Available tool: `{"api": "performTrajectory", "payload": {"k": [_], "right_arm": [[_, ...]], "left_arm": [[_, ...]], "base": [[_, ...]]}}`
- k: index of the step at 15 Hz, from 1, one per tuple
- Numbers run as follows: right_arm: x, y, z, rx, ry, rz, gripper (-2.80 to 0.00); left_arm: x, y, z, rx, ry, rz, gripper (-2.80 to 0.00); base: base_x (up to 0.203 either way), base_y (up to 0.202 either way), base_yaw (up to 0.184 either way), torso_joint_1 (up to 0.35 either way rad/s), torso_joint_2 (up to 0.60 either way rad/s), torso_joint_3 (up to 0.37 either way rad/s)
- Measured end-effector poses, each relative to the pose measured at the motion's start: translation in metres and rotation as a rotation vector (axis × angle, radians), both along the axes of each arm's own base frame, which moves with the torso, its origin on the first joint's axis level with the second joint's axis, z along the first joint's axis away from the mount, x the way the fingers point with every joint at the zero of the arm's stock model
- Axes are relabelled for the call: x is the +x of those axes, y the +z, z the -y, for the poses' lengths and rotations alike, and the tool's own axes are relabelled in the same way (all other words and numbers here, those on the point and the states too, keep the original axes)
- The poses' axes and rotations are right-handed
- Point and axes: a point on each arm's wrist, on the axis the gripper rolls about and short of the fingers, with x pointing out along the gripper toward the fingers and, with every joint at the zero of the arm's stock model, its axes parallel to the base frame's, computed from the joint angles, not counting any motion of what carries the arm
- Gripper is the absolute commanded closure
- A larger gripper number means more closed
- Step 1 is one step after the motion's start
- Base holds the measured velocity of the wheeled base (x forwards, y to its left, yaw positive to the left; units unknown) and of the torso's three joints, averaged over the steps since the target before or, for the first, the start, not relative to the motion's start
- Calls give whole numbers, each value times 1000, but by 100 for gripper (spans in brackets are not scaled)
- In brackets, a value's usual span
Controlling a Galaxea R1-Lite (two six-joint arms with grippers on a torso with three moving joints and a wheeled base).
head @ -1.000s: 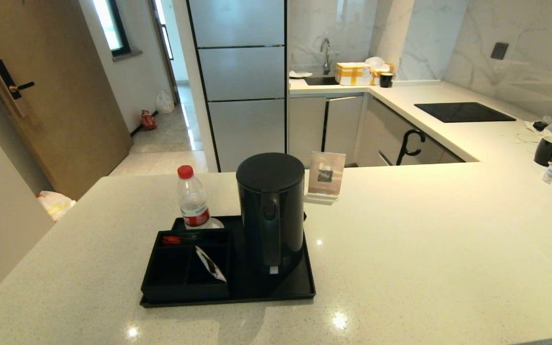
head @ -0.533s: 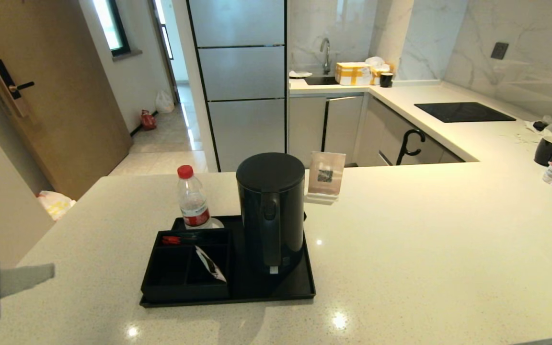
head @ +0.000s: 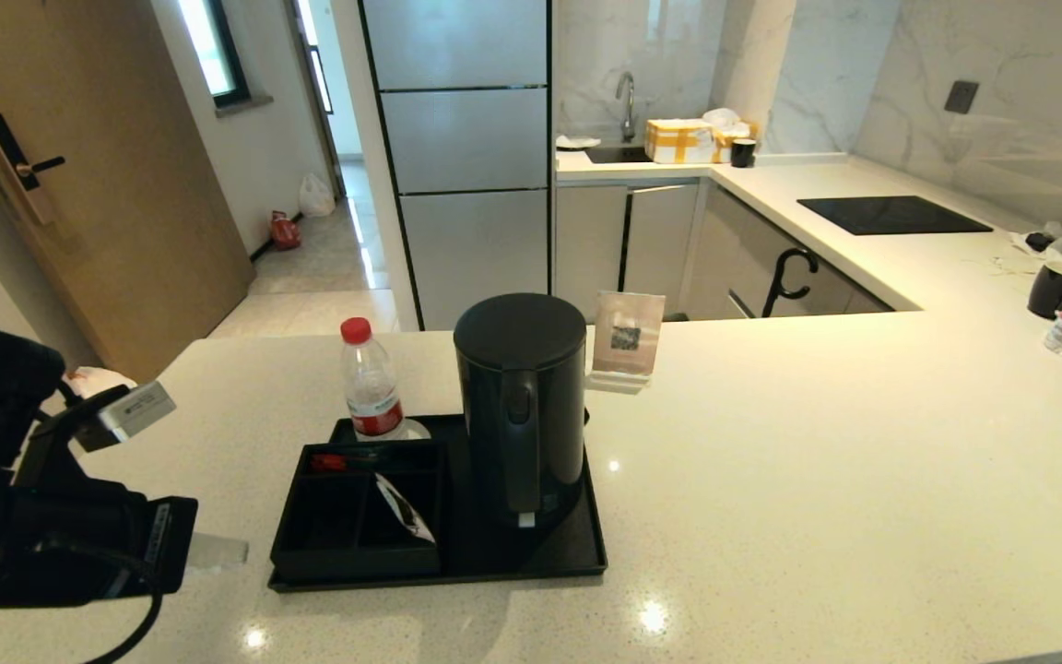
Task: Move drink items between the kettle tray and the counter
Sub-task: Pick up the tea bag
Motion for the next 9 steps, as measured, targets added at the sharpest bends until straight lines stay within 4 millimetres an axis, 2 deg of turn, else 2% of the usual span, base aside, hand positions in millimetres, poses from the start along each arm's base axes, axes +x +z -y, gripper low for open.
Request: {"api": "performTrajectory", "payload": {"k": [6, 9], "right_arm": [[0, 0, 0, 0, 0, 0, 0], [0, 0, 0, 0, 0, 0, 0]], "left_arm": [[13, -19, 7, -63, 18, 85, 0], [16, -27, 14, -79, 13, 39, 0]], "base": [[0, 0, 0, 0, 0, 0], [0, 0, 0, 0, 0, 0]]}}
